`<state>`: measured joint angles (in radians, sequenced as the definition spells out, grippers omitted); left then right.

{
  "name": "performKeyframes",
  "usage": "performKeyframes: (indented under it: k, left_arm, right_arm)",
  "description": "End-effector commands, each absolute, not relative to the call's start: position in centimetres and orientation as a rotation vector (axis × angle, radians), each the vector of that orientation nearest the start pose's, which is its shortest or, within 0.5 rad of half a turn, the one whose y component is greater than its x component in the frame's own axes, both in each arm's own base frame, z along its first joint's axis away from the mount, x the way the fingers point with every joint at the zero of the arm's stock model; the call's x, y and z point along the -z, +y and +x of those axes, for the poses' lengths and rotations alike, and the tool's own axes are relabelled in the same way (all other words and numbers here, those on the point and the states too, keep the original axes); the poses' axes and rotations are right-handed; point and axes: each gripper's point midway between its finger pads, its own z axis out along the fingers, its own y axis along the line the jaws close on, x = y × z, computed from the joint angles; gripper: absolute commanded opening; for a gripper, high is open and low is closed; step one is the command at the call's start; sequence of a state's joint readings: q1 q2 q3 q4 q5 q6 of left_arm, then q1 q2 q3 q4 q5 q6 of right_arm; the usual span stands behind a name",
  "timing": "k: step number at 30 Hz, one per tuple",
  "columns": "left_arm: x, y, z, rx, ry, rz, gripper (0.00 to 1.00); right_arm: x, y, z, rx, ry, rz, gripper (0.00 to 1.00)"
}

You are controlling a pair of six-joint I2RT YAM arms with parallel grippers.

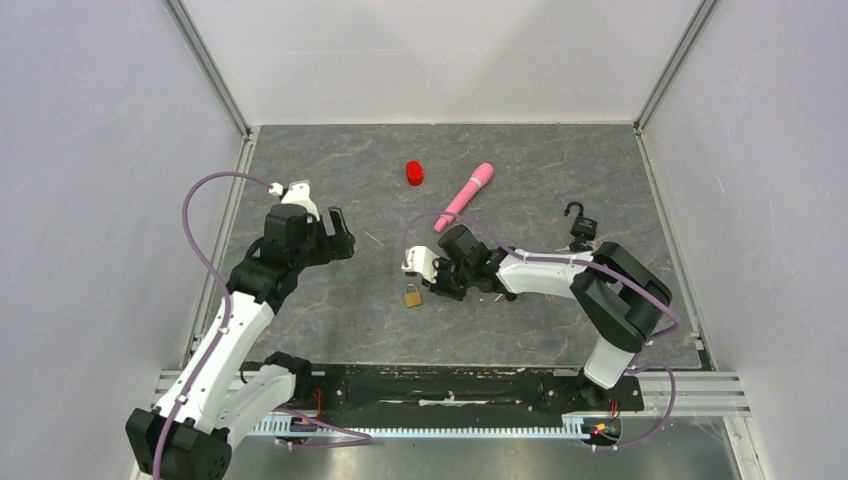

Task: Unlock with the key

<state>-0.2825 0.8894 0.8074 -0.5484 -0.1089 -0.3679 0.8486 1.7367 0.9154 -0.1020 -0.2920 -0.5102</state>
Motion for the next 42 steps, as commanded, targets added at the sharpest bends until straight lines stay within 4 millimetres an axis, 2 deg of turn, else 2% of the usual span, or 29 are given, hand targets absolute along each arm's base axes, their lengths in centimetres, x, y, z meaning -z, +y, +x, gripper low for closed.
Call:
performKeyframes:
  k: [1,5,9,14,18,22,26,32,38,42]
  left_arm:
    - [-19.5,-9.7,27.2,0.403,2.137,-0.074,0.96]
    - [-19.6,-11.8,26.8,0.548,2.136,-0.066,0.96]
    - [-19.3,-12.6,26.3,0.611,2.148,-0.057,0.95]
    - [-18.9,-12.9,26.1,0.631,2.159,-0.059,0.95]
    - [-18.6,-12.9,25.9,0.639,2.167,-0.061,0.95]
    - [-18.6,-13.0,25.9,0.646,2.167,-0.058,0.95]
    - [-18.4,-13.2,25.8,0.658,2.176,-0.058,0.95]
    - [-18.3,-13.8,25.6,0.707,2.182,-0.064,0.95]
    - [-18.2,-14.7,25.3,0.777,2.181,-0.079,0.95]
    - [-18.0,-15.6,25.0,0.845,2.178,-0.093,0.95]
  right_arm:
    - [-2.7,30.6,23.2,-0.496,1.903,-1.591,0.00]
    - [-3.7,30.5,22.8,-0.519,1.916,-1.519,0.00]
    - [-4.9,30.7,23.0,-0.542,1.926,-1.436,0.00]
    - [-5.1,30.2,23.8,-0.487,1.943,-1.382,0.24]
    - [-4.6,29.8,23.5,-0.478,1.970,-1.386,0.31]
    - [-3.8,29.5,23.1,-0.480,2.007,-1.385,0.33]
    - [-2.9,29.0,22.8,-0.471,2.049,-1.388,0.32]
    - [-1.8,28.2,22.5,-0.442,2.088,-1.392,0.26]
    - [-1.5,28.1,22.2,-0.454,2.099,-1.395,0.11]
    - [-2.1,28.6,22.3,-0.480,2.078,-1.368,0.01]
